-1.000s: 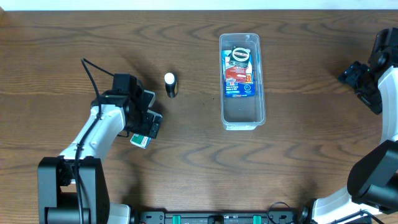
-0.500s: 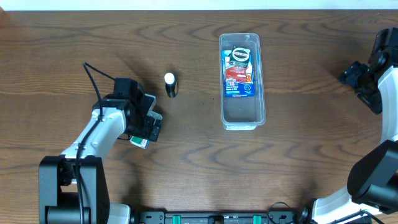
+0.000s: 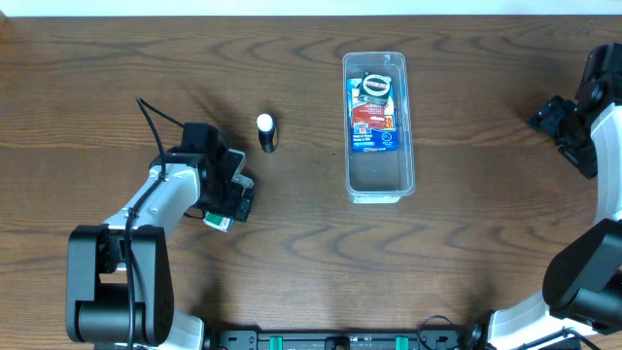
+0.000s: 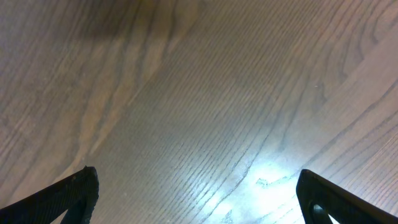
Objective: Pack container
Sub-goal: 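Close left gripper on the white-green box and lift it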
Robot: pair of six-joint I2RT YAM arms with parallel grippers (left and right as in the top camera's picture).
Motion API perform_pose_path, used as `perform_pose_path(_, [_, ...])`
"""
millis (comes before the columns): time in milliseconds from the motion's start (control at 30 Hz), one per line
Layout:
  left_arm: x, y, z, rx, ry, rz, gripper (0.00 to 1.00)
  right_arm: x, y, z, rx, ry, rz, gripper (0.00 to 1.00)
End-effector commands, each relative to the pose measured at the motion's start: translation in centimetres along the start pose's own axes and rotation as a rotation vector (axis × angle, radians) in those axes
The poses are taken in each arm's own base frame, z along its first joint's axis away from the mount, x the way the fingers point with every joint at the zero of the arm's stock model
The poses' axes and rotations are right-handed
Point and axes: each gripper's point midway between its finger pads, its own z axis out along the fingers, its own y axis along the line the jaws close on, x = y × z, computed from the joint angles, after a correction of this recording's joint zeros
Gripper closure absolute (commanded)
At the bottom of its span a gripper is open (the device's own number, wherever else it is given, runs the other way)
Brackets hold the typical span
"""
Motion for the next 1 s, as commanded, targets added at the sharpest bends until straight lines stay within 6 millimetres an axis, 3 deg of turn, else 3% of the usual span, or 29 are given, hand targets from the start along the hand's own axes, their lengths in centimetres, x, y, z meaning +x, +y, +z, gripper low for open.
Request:
perform_pose_path(0, [0.17,-0.18,0.15,0.014,0.002,0.005,0.02,-0.07,-0.42,0.26,0.020,-0.002,0.018,0.01])
perform_pose_path(667, [0.22,-0.56,0.14,0.036,0.003,0.001,0.01,-0.07,-0.42,0.26,0.020,-0.002,0.018,0.01])
perform_pose_path(700, [0.25,-0.57,0.15,0.036,0.004,0.001,0.05,-0.07,-0.42,0.26,0.020,-0.002,0.018,0.01])
perform_pose_path(800, [0.31,-0.54,0.14,0.034,0.006,0.001,0.29,-0.07,-0.42,0.26,0.020,-0.002,0.018,0.01])
perform_pose_path(967, [0.31,-0.54,0.14,0.034,0.006,0.001,0.30,-0.07,-0.42,0.26,0.020,-0.002,0.018,0.01])
